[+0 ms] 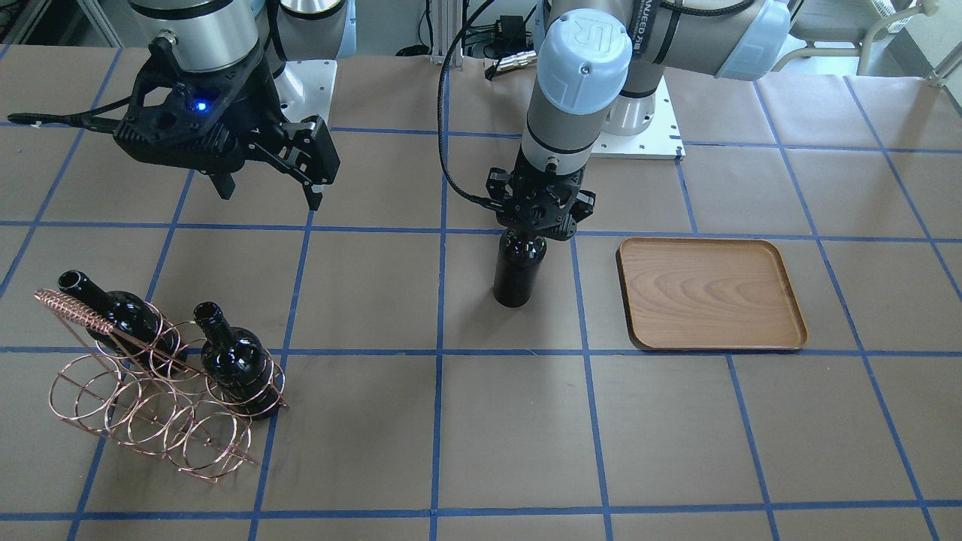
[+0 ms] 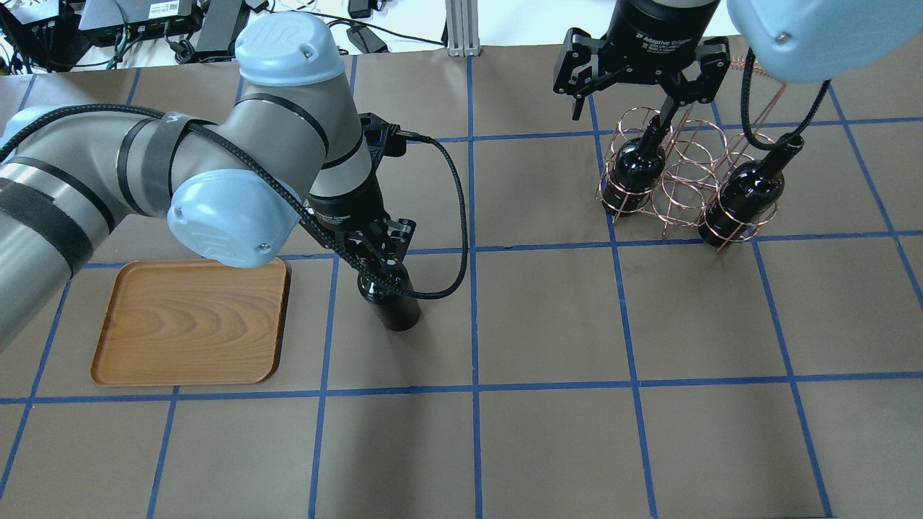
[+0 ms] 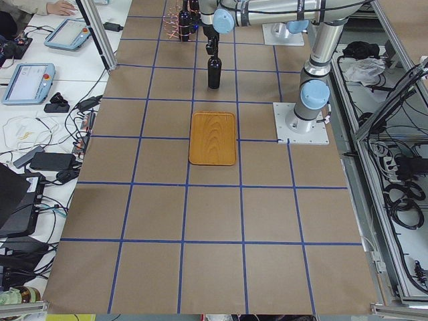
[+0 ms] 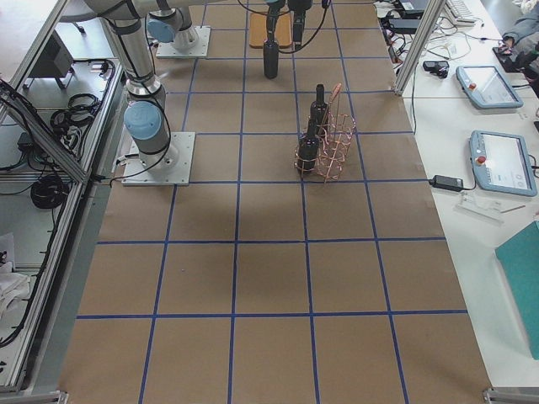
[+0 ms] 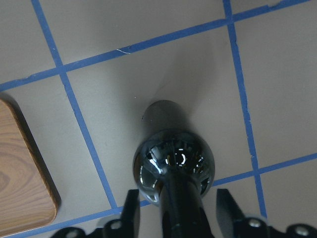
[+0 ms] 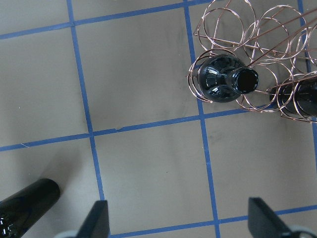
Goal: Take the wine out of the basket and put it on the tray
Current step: 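Reach the left gripper down to the standing bottle's neck and grasp, then lift the bottle with the left gripper and move it over the tray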
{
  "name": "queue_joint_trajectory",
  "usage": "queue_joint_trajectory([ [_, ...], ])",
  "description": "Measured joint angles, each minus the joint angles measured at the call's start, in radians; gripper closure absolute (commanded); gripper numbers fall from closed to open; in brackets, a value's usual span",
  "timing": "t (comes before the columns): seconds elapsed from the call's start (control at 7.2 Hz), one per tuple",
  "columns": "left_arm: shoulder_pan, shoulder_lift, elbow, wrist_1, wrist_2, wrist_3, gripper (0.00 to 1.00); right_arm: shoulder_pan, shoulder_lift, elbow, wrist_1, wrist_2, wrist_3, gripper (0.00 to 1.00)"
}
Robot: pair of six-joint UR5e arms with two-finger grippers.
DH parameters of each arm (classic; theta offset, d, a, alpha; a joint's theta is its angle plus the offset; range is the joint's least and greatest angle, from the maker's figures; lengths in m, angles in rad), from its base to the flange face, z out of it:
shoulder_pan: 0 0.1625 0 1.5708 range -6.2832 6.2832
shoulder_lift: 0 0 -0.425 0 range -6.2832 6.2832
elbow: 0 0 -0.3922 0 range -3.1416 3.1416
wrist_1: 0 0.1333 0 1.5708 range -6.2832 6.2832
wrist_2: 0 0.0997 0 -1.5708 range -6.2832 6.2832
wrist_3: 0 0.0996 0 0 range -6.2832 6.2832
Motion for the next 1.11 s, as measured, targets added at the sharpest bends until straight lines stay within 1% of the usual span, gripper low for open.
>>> queue_joint_trajectory([
  [0.14,0.000,0.000,0.001,-0.001,0.000,-0.002,0.94,0.000,0.000,0.001,0.001,0.000,0.001,0.00],
  [0.28,0.000,0.000,0.003,-0.005,0.000,-0.004,1.00,0.000,0.000,0.001,0.001,-0.001,0.001,0.00],
  [0.56,0.001,-0.001,0.012,-0.026,0.000,-0.008,1.00,0.001,0.000,0.002,0.001,0.000,0.001,0.00],
  [0.69,0.002,0.003,0.020,-0.038,0.016,-0.007,1.00,0.000,0.000,0.002,0.002,-0.003,-0.003,0.00],
  [0.97,0.041,0.023,0.088,-0.118,0.085,0.005,1.00,-0.009,0.000,0.003,0.005,-0.046,-0.092,0.00],
  [1.11,0.092,0.035,0.125,-0.152,0.099,0.027,1.00,-0.024,-0.001,0.003,0.009,-0.067,-0.141,0.00],
])
